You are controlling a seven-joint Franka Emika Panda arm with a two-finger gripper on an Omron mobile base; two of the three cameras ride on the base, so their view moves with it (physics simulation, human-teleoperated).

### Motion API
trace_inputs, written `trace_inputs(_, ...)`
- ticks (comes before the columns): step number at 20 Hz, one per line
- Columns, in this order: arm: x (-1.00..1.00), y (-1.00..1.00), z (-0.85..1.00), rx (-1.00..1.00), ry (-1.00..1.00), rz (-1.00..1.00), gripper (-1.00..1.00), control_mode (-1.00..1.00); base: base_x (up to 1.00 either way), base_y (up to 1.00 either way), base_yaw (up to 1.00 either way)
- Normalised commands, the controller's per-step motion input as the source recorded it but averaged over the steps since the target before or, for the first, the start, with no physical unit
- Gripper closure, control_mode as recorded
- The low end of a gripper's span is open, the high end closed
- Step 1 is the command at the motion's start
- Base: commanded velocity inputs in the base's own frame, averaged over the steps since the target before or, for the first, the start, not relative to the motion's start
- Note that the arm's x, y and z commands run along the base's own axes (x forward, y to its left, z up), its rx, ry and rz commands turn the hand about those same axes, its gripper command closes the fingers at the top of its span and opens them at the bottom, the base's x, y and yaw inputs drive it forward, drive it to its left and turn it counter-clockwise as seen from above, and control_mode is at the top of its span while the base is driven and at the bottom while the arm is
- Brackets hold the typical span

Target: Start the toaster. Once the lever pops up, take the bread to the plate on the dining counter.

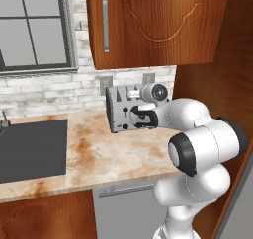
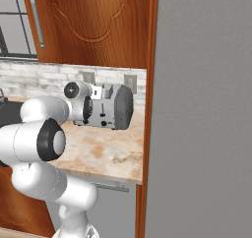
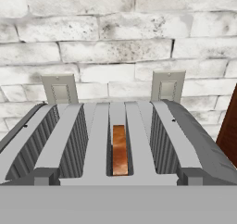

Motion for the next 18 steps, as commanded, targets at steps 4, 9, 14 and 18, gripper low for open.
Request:
trace_inputs(4, 0.0, 0.0, 0.0, 0.0, 0.0, 0.0, -1.0, -1.0, 0.0, 0.0, 0.0)
trace_inputs(9, 0.0, 0.0, 0.0, 0.0, 0.0, 0.0, -1.0, -1.0, 0.0, 0.0, 0.0)
trace_inputs(14, 0.0, 0.0, 0.0, 0.0, 0.0, 0.0, -1.0, -1.0, 0.0, 0.0, 0.0)
trace_inputs(18, 0.0, 0.0, 0.0, 0.0, 0.0, 0.0, -1.0, -1.0, 0.0, 0.0, 0.0)
